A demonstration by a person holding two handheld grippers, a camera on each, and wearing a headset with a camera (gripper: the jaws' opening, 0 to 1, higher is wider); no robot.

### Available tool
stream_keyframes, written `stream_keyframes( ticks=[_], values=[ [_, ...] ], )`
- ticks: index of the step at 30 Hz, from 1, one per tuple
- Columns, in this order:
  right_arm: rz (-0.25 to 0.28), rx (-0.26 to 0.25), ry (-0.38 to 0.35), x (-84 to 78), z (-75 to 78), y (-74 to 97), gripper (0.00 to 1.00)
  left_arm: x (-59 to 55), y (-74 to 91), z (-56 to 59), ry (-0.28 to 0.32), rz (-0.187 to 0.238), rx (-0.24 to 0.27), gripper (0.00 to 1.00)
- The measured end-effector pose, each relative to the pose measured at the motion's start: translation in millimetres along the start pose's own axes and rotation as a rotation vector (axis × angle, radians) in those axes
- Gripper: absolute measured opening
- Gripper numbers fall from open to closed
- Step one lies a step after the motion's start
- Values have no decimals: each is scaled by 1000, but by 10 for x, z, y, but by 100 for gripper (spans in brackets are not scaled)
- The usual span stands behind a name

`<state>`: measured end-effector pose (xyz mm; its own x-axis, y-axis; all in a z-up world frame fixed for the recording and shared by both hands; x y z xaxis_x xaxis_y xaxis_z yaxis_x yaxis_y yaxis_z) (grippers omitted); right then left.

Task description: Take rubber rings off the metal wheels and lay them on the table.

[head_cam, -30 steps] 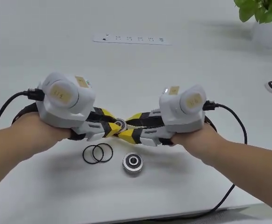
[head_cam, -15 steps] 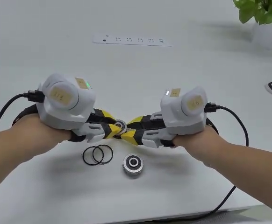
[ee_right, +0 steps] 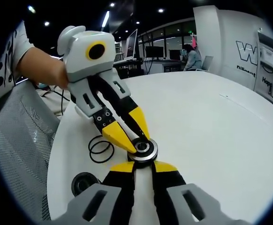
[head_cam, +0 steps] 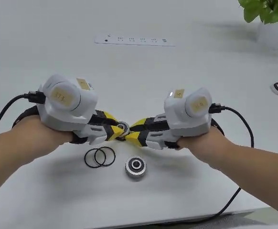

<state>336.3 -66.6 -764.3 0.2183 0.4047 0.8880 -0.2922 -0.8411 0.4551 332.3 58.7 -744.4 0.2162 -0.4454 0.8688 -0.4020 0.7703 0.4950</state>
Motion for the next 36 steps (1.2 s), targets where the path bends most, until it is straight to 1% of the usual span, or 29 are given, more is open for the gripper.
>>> stream_keyframes(
  ticks=[2, 13, 16, 17, 28, 31, 36],
  values=[
    [-4, -7, -3, -9, 22, 18, 4, 2, 0, 0, 0, 0, 1, 12],
    [-3, -19, -24, -7, 30, 19, 1, 8, -2, 8, -3, -2, 7, 12],
    [6, -26, -57, -17, 39, 22, 0, 9, -3, 10, -7, -4, 11, 12],
    [9, -27, -82, -23, 44, 25, 0, 9, -3, 11, -7, -4, 12, 12],
    [14, -38, -149, -27, 56, 30, 0, 6, -5, 10, -16, -8, 14, 12],
    [9, -44, -148, -21, 54, 31, 0, 7, -6, 14, -18, -12, 17, 12],
    [-8, -54, -111, 0, 37, 37, 0, 11, -10, 14, -22, -16, 22, 12]
  ],
)
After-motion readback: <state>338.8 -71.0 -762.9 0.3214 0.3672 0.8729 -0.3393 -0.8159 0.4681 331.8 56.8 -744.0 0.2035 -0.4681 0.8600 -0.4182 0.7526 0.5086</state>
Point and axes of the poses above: the centre of the closed fingertips' face, and the gripper's own axes: y roughly backward along the fingers, z roughly to its right, x roughly out of its top, the point moved 8 cm from there along y, roughly backward along the fingers, and after that the axes turned 6 degrees about z, right-handed, at the moved point
